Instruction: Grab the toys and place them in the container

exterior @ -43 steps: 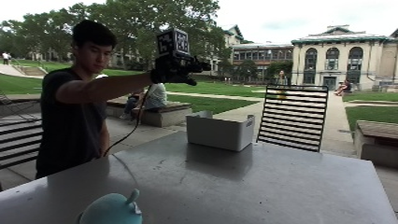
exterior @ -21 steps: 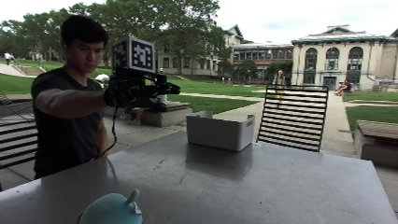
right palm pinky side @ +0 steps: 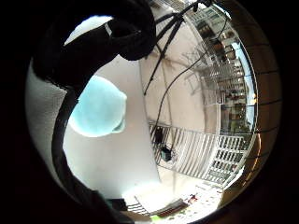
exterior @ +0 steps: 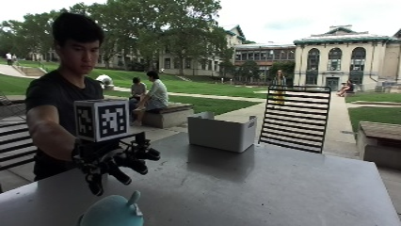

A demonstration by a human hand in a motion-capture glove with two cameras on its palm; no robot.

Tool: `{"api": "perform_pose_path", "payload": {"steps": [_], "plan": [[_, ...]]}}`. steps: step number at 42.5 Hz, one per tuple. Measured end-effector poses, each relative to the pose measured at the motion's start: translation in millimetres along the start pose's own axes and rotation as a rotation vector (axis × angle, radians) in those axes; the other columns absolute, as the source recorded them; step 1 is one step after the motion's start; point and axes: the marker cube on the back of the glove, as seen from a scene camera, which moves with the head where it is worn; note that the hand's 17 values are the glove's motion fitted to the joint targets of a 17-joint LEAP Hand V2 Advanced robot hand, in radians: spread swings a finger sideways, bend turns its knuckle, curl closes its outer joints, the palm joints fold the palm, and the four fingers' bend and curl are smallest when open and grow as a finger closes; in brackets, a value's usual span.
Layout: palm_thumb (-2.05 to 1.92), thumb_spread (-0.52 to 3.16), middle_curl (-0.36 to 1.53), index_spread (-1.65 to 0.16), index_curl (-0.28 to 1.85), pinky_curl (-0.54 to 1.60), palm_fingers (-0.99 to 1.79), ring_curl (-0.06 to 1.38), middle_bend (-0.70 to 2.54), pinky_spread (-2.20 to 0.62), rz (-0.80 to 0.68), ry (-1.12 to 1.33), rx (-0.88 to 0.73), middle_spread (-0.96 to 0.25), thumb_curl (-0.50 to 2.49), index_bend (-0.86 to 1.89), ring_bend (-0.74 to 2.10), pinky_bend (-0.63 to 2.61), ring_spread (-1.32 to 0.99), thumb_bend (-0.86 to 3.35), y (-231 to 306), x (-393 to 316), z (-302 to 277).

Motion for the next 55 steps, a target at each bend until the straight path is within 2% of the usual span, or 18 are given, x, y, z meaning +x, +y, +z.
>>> {"api": "perform_pose_path", "payload": {"steps": [18,23,24,26,29,36,42,47,55], "plan": [[0.03,0.95,0.35,-0.35,0.11,0.37,-0.07,0.34,0.18,0.03,-0.050,-0.003,-0.111,-0.06,0.25,0.08,0.46,1.21,-0.03,-0.01,-3,34,94],[0.23,1.03,0.36,-0.37,0.10,0.35,0.20,0.39,0.21,-0.04,-0.047,0.020,-0.132,-0.10,0.29,0.09,0.72,1.21,-0.11,0.09,4,35,111],[0.32,1.04,0.35,-0.37,0.10,0.36,0.34,0.40,0.20,-0.10,-0.046,0.026,-0.136,-0.11,0.31,0.11,0.80,1.24,-0.15,0.14,6,36,114],[0.37,1.06,0.35,-0.38,0.09,0.35,0.40,0.40,0.18,-0.16,-0.046,0.034,-0.138,-0.13,0.32,0.09,0.85,1.28,-0.18,0.17,8,38,118],[0.50,1.08,0.36,-0.39,0.08,0.35,0.66,0.44,0.22,-0.29,-0.042,0.040,-0.131,-0.18,0.35,0.12,0.99,1.29,-0.28,0.23,9,42,119],[0.63,1.10,0.43,-0.39,0.11,0.33,0.84,0.45,0.39,-0.40,-0.032,-0.018,-0.084,-0.27,0.39,0.18,0.97,1.16,-0.40,0.28,13,44,118],[0.78,0.94,0.49,-0.37,0.13,0.31,1.15,0.47,0.53,-0.46,-0.017,-0.043,-0.049,-0.33,0.47,0.18,1.05,1.00,-0.41,0.32,18,39,112],[0.96,0.91,0.56,-0.35,0.17,0.29,1.38,0.50,0.77,-0.48,0.010,-0.014,-0.111,-0.33,0.54,0.25,1.14,0.85,-0.38,0.45,20,30,104],[1.07,1.11,0.60,-0.28,0.29,0.27,1.40,0.50,0.92,-0.48,0.013,0.007,-0.178,-0.30,0.61,0.56,1.13,0.69,-0.34,0.65,29,13,83]]}}
